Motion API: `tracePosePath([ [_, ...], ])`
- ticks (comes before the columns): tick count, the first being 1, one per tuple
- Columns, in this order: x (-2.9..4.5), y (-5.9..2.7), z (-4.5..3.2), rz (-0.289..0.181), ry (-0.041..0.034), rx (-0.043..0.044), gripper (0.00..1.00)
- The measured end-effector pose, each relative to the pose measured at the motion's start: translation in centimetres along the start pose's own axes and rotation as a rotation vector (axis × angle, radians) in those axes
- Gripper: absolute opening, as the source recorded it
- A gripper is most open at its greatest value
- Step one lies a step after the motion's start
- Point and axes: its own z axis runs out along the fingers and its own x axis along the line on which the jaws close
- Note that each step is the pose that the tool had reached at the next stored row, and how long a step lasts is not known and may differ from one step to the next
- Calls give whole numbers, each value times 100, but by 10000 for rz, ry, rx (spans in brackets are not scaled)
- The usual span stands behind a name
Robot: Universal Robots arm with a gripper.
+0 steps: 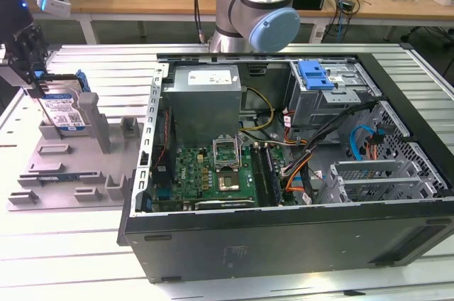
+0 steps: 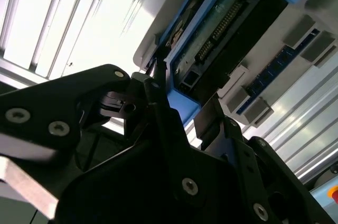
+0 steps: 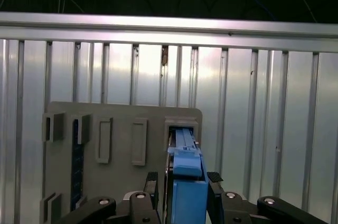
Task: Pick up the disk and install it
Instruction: 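Pick up the disk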
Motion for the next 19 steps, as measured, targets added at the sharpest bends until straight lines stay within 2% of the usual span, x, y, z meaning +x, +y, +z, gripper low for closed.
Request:
tracePosePath([
  [19, -1, 0, 37, 355, -45, -14, 47],
])
